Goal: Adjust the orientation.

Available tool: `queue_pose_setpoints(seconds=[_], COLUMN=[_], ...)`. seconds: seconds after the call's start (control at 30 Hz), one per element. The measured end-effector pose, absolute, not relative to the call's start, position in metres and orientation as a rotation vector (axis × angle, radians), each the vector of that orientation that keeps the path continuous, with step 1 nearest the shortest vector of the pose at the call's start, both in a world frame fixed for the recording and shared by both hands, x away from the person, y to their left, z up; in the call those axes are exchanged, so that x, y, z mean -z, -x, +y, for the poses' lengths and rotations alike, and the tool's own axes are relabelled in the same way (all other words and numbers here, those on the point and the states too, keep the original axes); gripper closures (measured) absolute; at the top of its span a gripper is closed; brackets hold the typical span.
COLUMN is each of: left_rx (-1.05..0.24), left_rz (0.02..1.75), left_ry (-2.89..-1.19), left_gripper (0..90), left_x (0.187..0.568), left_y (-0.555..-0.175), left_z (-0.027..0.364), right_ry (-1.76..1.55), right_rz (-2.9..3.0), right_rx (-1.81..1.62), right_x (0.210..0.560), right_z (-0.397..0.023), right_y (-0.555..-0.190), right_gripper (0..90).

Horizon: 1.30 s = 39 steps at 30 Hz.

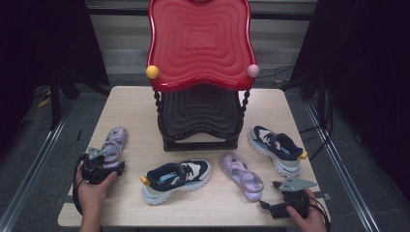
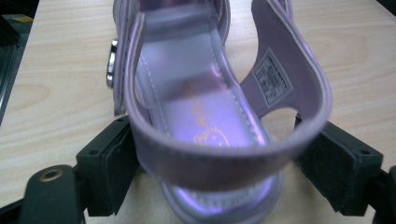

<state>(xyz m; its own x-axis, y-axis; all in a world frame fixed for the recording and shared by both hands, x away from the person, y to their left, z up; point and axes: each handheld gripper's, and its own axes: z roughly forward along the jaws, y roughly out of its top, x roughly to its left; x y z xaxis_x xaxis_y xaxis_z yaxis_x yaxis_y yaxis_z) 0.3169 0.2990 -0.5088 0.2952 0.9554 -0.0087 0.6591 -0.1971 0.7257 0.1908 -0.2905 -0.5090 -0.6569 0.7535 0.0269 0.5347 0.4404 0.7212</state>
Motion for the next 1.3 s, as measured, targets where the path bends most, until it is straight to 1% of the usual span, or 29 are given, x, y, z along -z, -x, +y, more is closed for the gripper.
queue_pose_setpoints(seconds=[0.17,0.23,0.4,0.6,0.83,0.93,1.07,1.23,1.3], left_rx=[-0.614,-0.616,-0.617,-0.624,-0.589,-0.545,-0.520,-0.503,-0.495], left_rz=[1.435,1.428,1.413,1.363,1.299,1.242,1.203,1.217,1.228], left_ry=[-1.931,-1.926,-1.931,-1.983,-2.001,-2.030,-2.055,-2.048,-2.037], left_gripper=[20.8,26.9,29.4,30.0,30.0,30.0,29.9,29.4,27.3], left_x=[0.509,0.508,0.508,0.506,0.506,0.506,0.505,0.506,0.506], left_y=[-0.322,-0.322,-0.320,-0.313,-0.303,-0.296,-0.292,-0.291,-0.292], left_z=[0.300,0.303,0.305,0.301,0.297,0.292,0.288,0.287,0.287], right_ry=[-1.107,-1.107,-1.106,-1.110,-1.111,-1.111,-1.111,-1.111,-1.110], right_rz=[2.398,2.397,2.398,2.396,2.396,2.395,2.396,2.395,2.395], right_rx=[-1.039,-1.037,-1.040,-1.039,-1.039,-1.039,-1.039,-1.039,-1.039], right_x=[0.509,0.509,0.509,0.509,0.509,0.509,0.509,0.509,0.509], right_z=[-0.290,-0.290,-0.290,-0.290,-0.290,-0.290,-0.290,-0.290,-0.290], right_y=[-0.191,-0.191,-0.191,-0.191,-0.191,-0.191,-0.191,-0.191,-0.191], right_gripper=[12.5,12.5,12.5,12.5,12.5,12.5,12.5,12.5,12.4])
